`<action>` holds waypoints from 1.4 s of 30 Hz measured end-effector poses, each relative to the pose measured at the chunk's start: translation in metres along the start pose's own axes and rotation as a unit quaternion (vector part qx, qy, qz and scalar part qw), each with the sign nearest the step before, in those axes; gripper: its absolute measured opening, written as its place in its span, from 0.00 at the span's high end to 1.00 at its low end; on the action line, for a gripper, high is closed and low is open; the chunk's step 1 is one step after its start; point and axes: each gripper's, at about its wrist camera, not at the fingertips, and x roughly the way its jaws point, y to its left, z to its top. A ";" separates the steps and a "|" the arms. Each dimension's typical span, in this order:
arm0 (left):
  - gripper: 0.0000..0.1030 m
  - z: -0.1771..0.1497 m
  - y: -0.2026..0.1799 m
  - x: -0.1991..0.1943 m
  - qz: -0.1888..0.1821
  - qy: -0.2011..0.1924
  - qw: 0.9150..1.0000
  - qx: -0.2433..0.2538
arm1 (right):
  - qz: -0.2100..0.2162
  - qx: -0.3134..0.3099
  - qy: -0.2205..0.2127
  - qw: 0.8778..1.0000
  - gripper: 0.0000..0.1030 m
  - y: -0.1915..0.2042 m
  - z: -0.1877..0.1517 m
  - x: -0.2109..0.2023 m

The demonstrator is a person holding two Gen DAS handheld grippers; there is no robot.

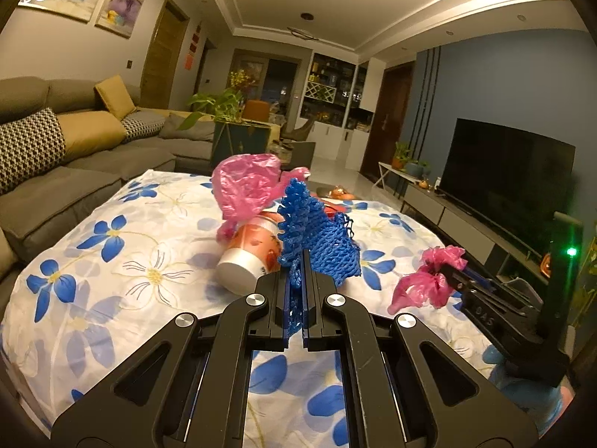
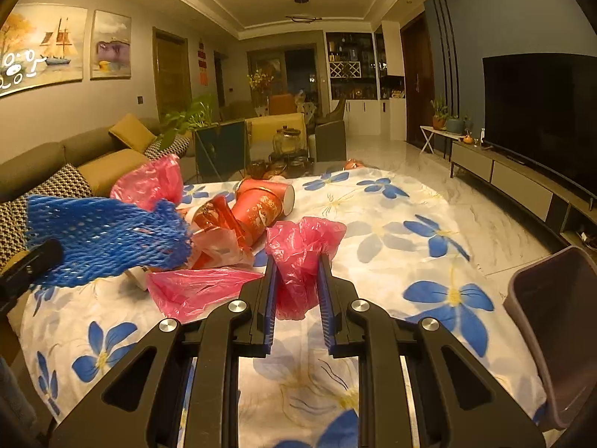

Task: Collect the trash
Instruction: 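Grasp the pink plastic bag with the right tool while the left tool holds the blue mesh, then carry the blue mesh and pink bag over the grey bin and open both tools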

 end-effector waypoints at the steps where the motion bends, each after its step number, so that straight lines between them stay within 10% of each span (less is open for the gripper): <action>1: 0.97 0.000 -0.002 -0.001 0.000 0.000 1.000 0.001 | 0.000 0.000 -0.004 1.000 0.80 -0.001 0.001 -0.005; 42: 0.97 0.004 -0.184 0.039 -0.176 -0.002 0.979 0.106 | -0.156 0.066 -0.083 0.982 0.79 -0.132 0.003 -0.100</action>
